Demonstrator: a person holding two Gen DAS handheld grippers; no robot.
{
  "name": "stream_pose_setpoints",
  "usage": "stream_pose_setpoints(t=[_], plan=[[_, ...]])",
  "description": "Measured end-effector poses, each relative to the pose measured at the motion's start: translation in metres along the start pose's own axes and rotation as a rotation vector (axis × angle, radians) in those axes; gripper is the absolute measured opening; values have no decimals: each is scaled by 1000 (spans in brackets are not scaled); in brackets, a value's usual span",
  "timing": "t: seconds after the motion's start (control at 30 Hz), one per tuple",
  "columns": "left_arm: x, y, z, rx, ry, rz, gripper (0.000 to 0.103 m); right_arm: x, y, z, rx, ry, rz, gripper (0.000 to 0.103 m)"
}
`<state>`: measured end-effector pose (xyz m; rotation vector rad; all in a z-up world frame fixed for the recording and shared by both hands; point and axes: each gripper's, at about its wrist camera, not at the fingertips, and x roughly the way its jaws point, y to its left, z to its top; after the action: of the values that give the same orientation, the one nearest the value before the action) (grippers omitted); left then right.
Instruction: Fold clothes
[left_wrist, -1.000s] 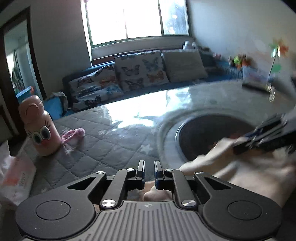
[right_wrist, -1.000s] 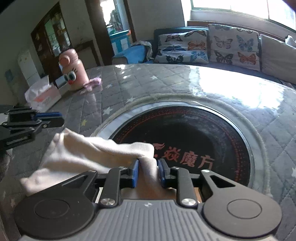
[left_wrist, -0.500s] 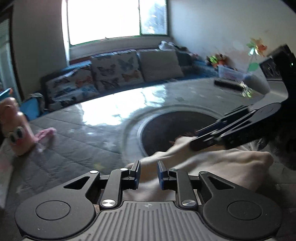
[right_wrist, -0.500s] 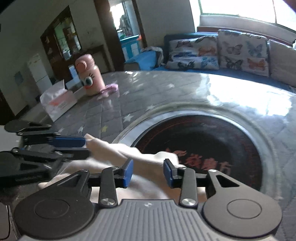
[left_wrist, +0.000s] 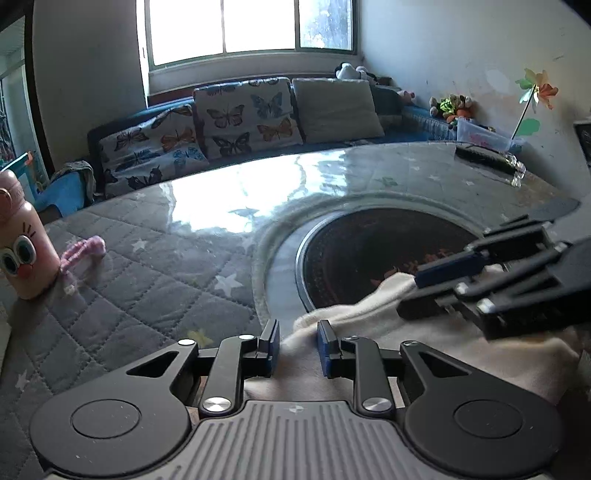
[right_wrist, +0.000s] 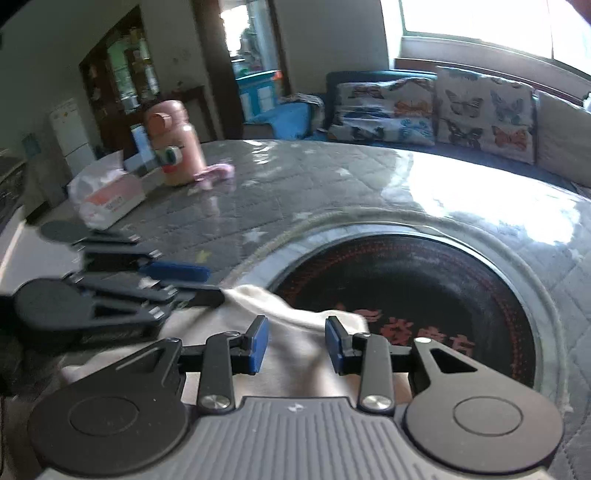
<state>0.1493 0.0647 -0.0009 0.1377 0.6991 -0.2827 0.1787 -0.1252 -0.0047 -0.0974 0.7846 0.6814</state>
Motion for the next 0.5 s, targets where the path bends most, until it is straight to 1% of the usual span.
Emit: stream_pose_setpoints(t=[0.03,0.17,0.3,0.4,0.43,0.5], plan=[[1,2,1,-7,2,-1,25,-2,5,-1,-18,4,18,34],[7,11,-1,-35,30,-27,26,-3,33,-9,-119,11,43,34],[6,12,-1,-31,36,-40,26,-1,69,-19,-251,15,78,34],[7,12,-1,-30,38,-42,27,3,91,-27,-296,27,114,34],[7,13,-1,-32,39,-43,27,3,96,-30,-313,21,114,34],[8,13,-1,-36,40,-47,27,1,113,-36,-388,-16,90,34]])
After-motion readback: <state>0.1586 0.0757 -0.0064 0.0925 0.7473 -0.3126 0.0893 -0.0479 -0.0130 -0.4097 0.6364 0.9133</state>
